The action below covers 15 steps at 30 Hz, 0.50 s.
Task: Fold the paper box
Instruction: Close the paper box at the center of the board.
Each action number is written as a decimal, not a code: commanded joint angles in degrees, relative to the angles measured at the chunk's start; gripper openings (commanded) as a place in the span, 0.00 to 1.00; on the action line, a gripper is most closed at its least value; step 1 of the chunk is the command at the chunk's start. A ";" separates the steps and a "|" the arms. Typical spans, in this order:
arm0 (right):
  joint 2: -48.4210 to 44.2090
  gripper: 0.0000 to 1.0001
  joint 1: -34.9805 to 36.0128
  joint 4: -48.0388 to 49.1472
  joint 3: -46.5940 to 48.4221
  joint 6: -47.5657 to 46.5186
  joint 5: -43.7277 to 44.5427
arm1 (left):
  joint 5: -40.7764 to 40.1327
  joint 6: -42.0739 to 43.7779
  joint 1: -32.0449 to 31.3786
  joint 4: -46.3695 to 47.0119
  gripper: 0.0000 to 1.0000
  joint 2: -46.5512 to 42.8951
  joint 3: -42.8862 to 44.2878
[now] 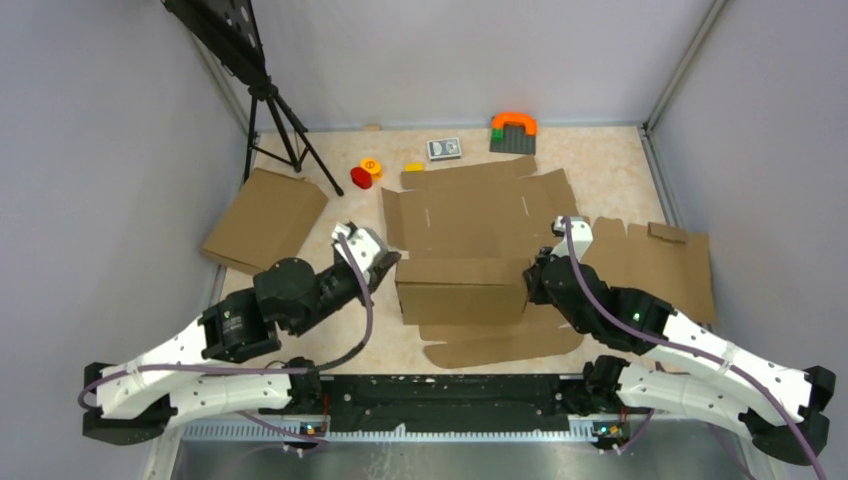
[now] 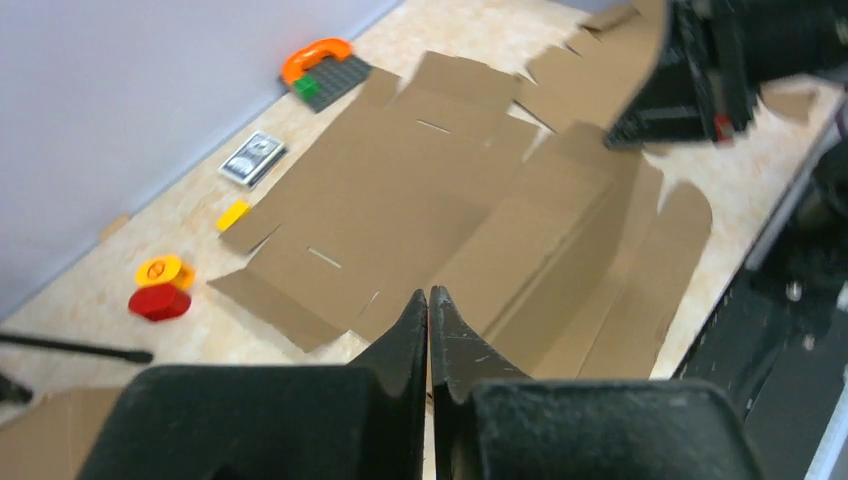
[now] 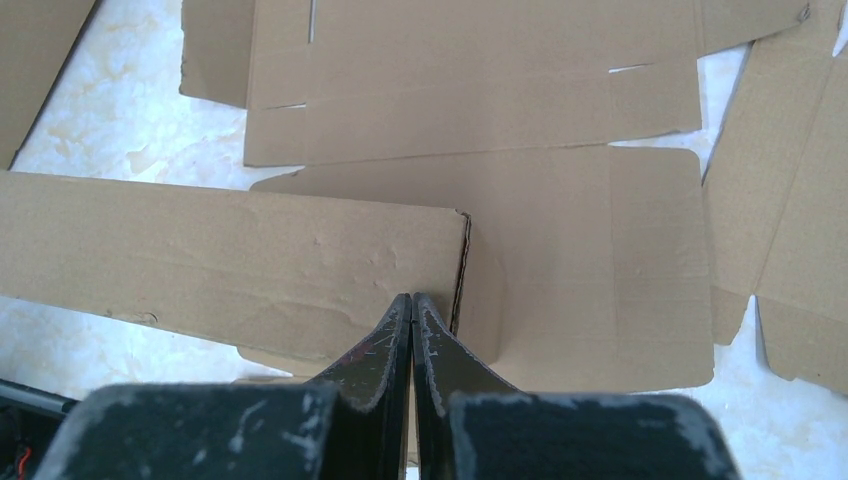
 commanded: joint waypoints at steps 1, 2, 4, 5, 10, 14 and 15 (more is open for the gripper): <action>1.62 0.00 0.18 -3.93 -0.18 -0.44 -1.87 | -13.22 -19.27 1.32 -8.95 0.00 5.62 8.69; 1.59 0.00 0.20 -3.89 -0.12 -0.50 -1.88 | -12.62 -21.60 2.38 -11.65 0.00 7.34 10.00; 1.70 0.00 0.22 -3.90 -0.10 -0.66 -1.93 | -8.75 -27.22 6.66 -15.39 0.00 9.74 11.16; 1.78 0.00 0.22 -3.87 -0.06 -0.74 -1.93 | -5.06 -29.71 10.52 -16.21 0.00 10.53 10.82; 2.47 0.00 0.22 -3.98 0.55 -1.04 -2.04 | 12.94 -39.26 26.33 -15.49 0.00 11.10 5.96; 2.64 0.00 0.18 -4.07 1.01 -1.44 -1.93 | 17.79 -41.60 27.63 -14.03 0.00 12.95 3.91; 2.69 0.00 0.19 -4.10 1.10 -1.48 -1.87 | 19.48 -41.54 27.72 -13.89 0.00 13.32 3.87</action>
